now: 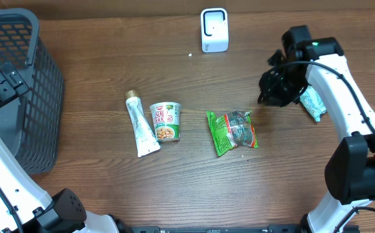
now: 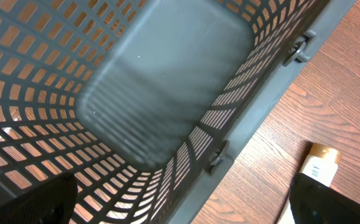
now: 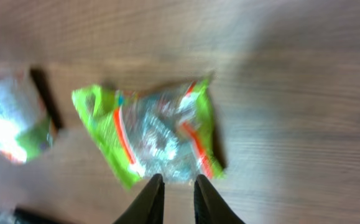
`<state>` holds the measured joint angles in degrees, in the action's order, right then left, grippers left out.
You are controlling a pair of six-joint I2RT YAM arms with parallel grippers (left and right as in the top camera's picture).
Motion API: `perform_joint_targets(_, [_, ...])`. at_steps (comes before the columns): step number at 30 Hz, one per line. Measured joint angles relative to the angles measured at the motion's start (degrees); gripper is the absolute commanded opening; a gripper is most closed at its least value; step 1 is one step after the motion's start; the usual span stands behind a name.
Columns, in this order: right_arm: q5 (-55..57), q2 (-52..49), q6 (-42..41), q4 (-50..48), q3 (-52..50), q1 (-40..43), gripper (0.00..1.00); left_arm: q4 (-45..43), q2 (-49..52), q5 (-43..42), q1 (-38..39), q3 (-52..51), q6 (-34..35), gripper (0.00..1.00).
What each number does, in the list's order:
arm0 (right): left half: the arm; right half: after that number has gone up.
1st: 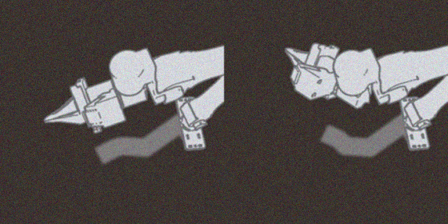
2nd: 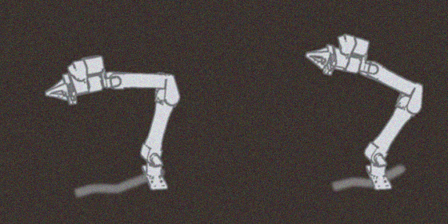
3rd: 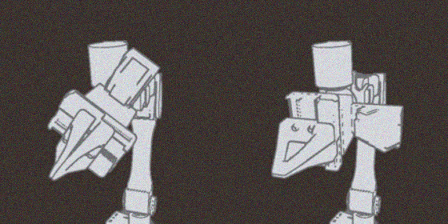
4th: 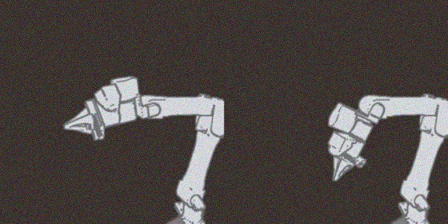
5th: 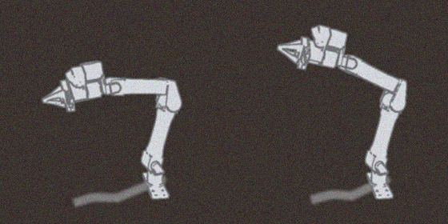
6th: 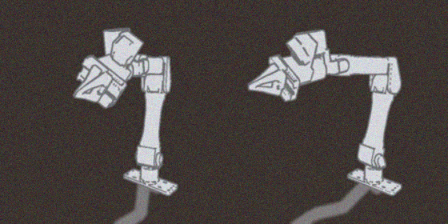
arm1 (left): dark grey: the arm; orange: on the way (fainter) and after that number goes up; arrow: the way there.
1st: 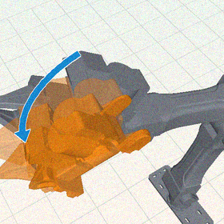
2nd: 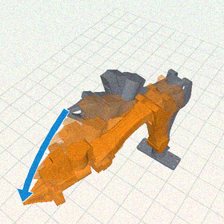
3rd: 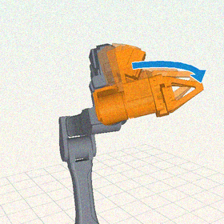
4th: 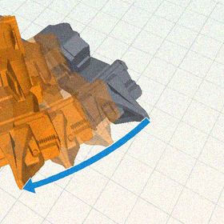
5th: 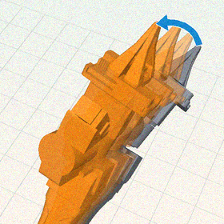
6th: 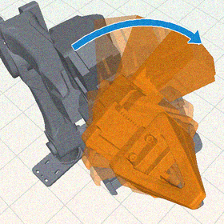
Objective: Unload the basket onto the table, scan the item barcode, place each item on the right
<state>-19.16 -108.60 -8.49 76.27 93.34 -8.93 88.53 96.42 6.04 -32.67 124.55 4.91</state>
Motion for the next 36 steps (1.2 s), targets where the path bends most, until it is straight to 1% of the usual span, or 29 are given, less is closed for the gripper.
perform_joint_targets(2, [-0.5,0.0,0.9,-0.8,-3.0,-1.9,0.18,0.0,0.0,0.0,0.0,0.0,0.0,1.0])
perform_joint_targets(4, [-1.1,0.2,1.3,-4.9,-7.7,-3.8,0.17,0.0,0.0,0.0,0.0,0.0,0.0,1.0])
perform_joint_targets(6, [-1.4,0.1,1.2,-12.2,-13.5,-5.6,0.17,0.0,0.0,0.0,0.0,0.0,0.0,1.0])
perform_joint_targets(7, [-1.4,0.1,1.2,-13.8,-14.8,-6.1,0.17,0.0,0.0,0.0,0.0,0.0,0.0,1.0])
perform_joint_targets(9, [-1.4,0.1,1.2,-20.3,-20.6,-7.8,0.17,0.0,0.0,0.0,0.0,0.0,0.0,1.0])
perform_joint_targets(10, [-1.2,0.1,1.1,-22.4,-22.0,-8.3,0.2,0.0,0.0,0.0,0.0,0.0,0.0,1.0])
perform_joint_targets(12, [0.4,0.2,1.1,-26.8,-24.8,-9.4,0.28,0.0,0.0,0.0,0.0,0.0,0.0,1.0])
perform_joint_targets(13, [1.3,0.4,1.0,-28.4,-25.8,-9.7,0.35,0.0,0.0,0.0,0.0,0.0,0.0,1.0])
perform_joint_targets(14, [2.2,0.7,0.9,-29.8,-26.6,-10.1,0.45,0.0,0.0,0.0,0.0,0.0,0.0,1.0])
perform_joint_targets(15, [3.2,1.4,1.0,-31.7,-27.5,-10.5,0.53,0.0,0.0,0.0,0.0,0.0,0.0,1.0])
perform_joint_targets(16, [3.7,1.8,1.4,-33.6,-28.2,-10.7,0.7,0.0,0.0,0.0,0.0,0.0,0.0,1.0])
perform_joint_targets(18, [4.4,2.3,2.0,-35.2,-28.6,-10.7,0.88,0.0,0.0,0.0,0.0,0.0,0.0,1.0])
perform_joint_targets(20, [5.4,2.5,3.1,-36.7,-28.6,-10.7,0.98,0.0,0.0,0.0,0.0,0.0,0.0,1.0])
perform_joint_targets(21, [5.9,2.6,3.9,-37.2,-28.6,-10.7,0.99,0.0,0.0,0.0,0.0,0.0,0.0,1.0])
perform_joint_targets(24, [7.7,2.5,5.4,-36.4,-27.5,-10.6,1.0,0.0,0.0,0.0,0.0,0.0,0.0,1.0])
perform_joint_targets(26, [9.0,1.5,5.7,-30.8,-23.9,-10.3,1.0,0.0,0.0,0.0,0.0,0.0,0.0,1.0])
perform_joint_targets(27, [9.5,0.8,5.7,-26.3,-20.4,-10.0,0.98,0.0,0.0,0.0,0.0,0.0,0.0,1.0])
perform_joint_targets(29, [9.3,0.3,5.7,-21.4,-14.4,-9.5,0.9,-0.1,0.0,0.0,0.0,0.0,0.0,1.0])
perform_joint_targets(30, [8.7,0.3,5.7,-19.8,-10.9,-9.4,0.77,0.0,0.0,0.0,0.0,0.0,0.0,1.0])
perform_joint_targets(31, [7.6,0.3,5.6,-19.6,-7.5,-9.4,0.45,0.0,0.0,0.0,0.0,0.0,0.0,1.0])
perform_joint_targets(33, [5.5,0.5,5.1,-21.4,-3.6,-9.6,0.27,0.0,0.0,0.0,0.0,0.0,0.0,1.0])
perform_joint_targets(34, [4.2,0.7,4.3,-24.0,-2.7,-10.0,0.15,0.0,0.0,0.0,0.0,0.0,0.0,1.0])
perform_joint_targets(35, [3.7,0.8,3.8,-24.8,-2.7,-10.3,0.1,0.0,0.0,0.0,0.0,0.0,0.0,1.0])
perform_joint_targets(36, [3.0,0.7,2.4,-26.9,-3.6,-10.8,0.08,0.0,0.0,0.0,0.0,0.0,0.0,1.0])
